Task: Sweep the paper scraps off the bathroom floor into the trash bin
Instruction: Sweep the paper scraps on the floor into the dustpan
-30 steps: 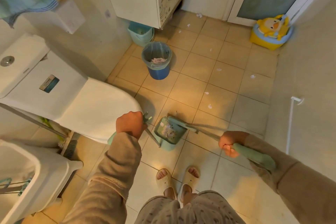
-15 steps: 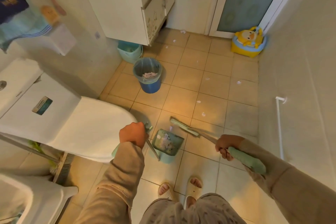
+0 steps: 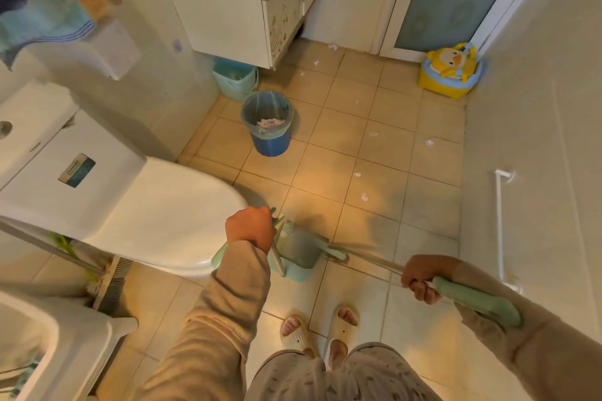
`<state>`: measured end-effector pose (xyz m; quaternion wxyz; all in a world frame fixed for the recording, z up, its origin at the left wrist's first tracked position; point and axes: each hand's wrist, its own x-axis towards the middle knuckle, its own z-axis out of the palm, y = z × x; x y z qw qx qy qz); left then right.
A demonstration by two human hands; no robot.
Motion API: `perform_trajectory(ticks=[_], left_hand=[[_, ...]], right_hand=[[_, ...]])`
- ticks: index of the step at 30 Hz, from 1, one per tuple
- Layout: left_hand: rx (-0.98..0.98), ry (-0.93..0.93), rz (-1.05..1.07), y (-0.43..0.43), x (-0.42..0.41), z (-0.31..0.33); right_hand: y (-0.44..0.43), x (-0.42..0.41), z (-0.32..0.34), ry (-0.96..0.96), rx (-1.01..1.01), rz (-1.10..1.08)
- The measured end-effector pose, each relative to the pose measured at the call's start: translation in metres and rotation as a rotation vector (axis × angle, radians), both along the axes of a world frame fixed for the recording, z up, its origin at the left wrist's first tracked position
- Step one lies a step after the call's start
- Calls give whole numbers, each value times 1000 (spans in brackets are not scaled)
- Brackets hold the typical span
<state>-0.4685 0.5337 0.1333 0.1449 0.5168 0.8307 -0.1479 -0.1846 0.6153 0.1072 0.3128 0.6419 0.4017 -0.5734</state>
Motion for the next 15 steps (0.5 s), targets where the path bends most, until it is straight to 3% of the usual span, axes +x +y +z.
perform_trajectory(ticks=[5, 15], left_hand=[[23, -30, 8, -8, 0, -2], [85, -59, -109, 1, 9, -6]], right_hand=[[4, 21, 13, 69, 9, -237], [-10, 20, 7, 102, 82, -382]])
